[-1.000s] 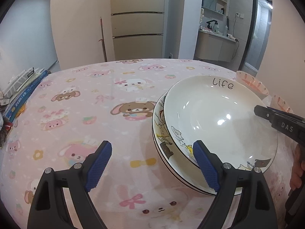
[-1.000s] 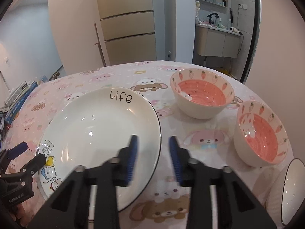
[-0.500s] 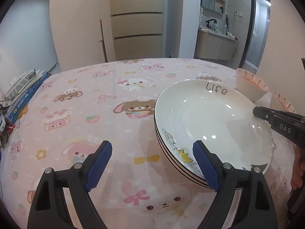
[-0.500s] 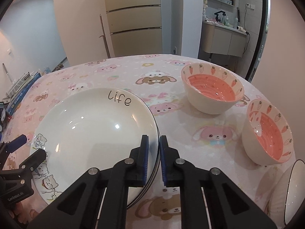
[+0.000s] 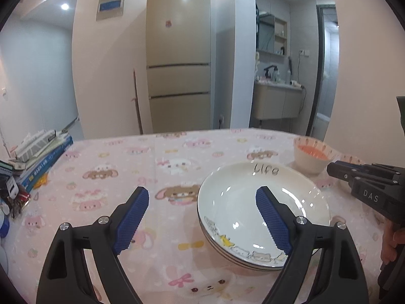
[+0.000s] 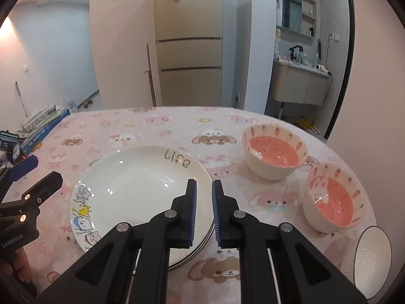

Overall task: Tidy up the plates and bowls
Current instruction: 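Withdraw both grippers up and away from the plate stack, then move both grippers toward the pink strawberry-patterned bowls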

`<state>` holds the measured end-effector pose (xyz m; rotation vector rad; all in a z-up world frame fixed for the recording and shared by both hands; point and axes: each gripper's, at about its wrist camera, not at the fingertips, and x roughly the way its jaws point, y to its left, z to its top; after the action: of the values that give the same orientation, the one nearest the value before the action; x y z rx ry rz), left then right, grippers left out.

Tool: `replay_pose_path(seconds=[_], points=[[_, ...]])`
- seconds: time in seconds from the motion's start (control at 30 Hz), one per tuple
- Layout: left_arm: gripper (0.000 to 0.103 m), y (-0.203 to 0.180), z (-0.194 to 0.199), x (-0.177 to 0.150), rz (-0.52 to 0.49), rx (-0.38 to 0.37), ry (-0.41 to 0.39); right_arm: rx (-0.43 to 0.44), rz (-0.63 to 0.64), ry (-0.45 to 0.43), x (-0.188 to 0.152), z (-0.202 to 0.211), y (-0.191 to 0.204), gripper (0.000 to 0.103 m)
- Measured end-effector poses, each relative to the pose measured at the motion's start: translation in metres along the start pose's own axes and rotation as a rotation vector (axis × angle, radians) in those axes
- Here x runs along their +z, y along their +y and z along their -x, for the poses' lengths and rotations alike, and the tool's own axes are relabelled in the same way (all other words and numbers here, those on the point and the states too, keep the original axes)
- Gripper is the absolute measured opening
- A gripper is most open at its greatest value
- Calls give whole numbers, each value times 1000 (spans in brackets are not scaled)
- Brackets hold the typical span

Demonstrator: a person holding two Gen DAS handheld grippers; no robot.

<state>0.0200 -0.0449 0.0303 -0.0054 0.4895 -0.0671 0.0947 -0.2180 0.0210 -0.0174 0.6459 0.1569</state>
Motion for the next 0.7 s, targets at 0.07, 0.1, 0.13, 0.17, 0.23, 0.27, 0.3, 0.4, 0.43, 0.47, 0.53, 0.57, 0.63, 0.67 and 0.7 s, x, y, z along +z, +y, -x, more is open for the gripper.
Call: replay_pose_path(seconds=[0.07, 0.1, 0.13, 0.17, 0.23, 0.27, 0.3, 0.4, 0.43, 0.47, 0.53, 0.57, 0.63, 0.67, 0.7], points=[[89, -1, 9, 4, -1, 9, -47, 1, -2, -32, 2, 9, -1, 11], [89, -2, 13, 5, -1, 11, -66, 2, -3, -50, 3, 14, -3, 11], [89, -2, 17, 7, -1, 5, -85, 3, -3, -66, 3, 19, -4, 11], [89, -3, 20, 8, -1, -3, -99, 6, -3, -84, 3, 24, -5, 11], [95, -5, 27, 10, 2, -12, -130, 20, -9, -117, 3, 32, -7, 11], [99, -6, 30, 11, 2, -14, -143, 28, -16, -137, 3, 36, -9, 11], [103, -7, 32, 12, 1, -14, -153, 32, -22, -149, 2, 39, -10, 11], [103, -10, 39, 13, 3, -11, -178, 36, -38, -179, 0, 46, -15, 12], [103, -10, 41, 14, 5, -14, -184, 36, -41, -189, -1, 49, -17, 13], [103, -10, 43, 15, 6, -17, -189, 33, -46, -203, -2, 52, -19, 19], [103, -12, 45, 16, 1, -22, -193, 23, -56, -233, -4, 58, -24, 60], [103, -13, 46, 17, -4, -20, -195, 12, -64, -252, -5, 61, -26, 70], [103, -17, 49, 18, -17, -12, -213, -15, -78, -286, -7, 69, -30, 95], [103, -19, 51, 18, -29, -12, -226, -26, -80, -296, -7, 71, -31, 99], [103, -22, 52, 18, -40, -14, -236, -34, -79, -305, -7, 73, -33, 102]])
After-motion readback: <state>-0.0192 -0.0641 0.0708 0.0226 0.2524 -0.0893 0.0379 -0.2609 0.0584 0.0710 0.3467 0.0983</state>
